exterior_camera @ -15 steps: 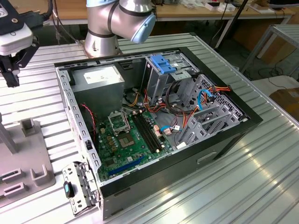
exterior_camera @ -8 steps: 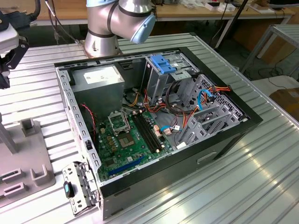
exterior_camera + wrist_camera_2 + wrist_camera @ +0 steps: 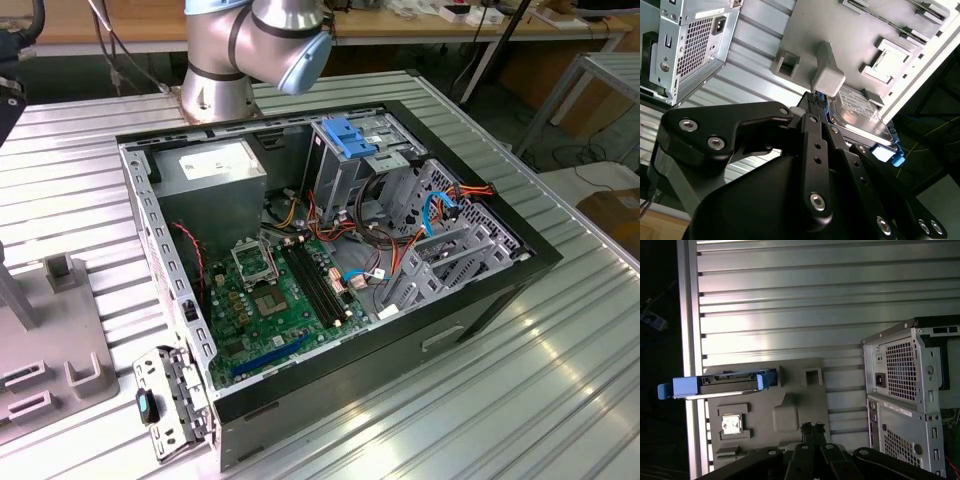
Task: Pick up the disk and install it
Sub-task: 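Reach for the disk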
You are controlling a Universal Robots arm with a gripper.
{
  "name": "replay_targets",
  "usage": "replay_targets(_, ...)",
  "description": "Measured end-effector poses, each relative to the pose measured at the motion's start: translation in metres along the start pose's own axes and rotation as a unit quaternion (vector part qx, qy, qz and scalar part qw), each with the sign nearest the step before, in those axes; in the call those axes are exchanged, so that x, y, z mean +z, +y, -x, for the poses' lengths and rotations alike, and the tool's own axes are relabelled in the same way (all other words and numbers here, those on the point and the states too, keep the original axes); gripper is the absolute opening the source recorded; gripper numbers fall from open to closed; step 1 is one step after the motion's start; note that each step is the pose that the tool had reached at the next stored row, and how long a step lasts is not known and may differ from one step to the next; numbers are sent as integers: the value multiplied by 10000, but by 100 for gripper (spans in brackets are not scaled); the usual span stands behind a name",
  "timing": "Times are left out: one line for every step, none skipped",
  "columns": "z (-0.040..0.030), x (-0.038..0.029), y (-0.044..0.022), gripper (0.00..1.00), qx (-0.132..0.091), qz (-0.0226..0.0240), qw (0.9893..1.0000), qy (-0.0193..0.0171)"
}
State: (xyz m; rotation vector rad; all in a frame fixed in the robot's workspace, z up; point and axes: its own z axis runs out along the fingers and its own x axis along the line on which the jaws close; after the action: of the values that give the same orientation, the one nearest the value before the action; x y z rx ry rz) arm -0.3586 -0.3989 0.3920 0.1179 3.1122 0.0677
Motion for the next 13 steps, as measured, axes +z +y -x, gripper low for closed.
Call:
replay_targets(-18, -1, -1, 11, 0, 0, 10000, 0)
replay_targets(-34, -2, -2, 11, 0, 0, 10000, 1)
replay_targets(-49, -2, -4, 11, 0, -1, 10000, 0)
replay_targets(-61, -2, -5, 11, 0, 0, 10000, 0)
replay_targets(-84, -2, -6, 11, 0, 0, 10000, 0)
replay_targets(-103, -3, -8, 11, 0, 0, 10000, 0)
replay_targets(-123, -3, -9, 11, 0, 0, 10000, 0)
replay_targets(-155, -4, -12, 11, 0, 0, 10000, 0)
replay_targets(-185, -4, -14, 11, 0, 0, 10000, 0)
replay_targets(-204, -5, -15, 11, 0, 0, 10000, 0)
replay_targets(-220, -6, -17, 11, 0, -1, 10000, 1)
replay_targets(-248, -6, -19, 11, 0, -1, 10000, 0)
replay_targets(-265, -5, -20, 11, 0, 0, 10000, 0)
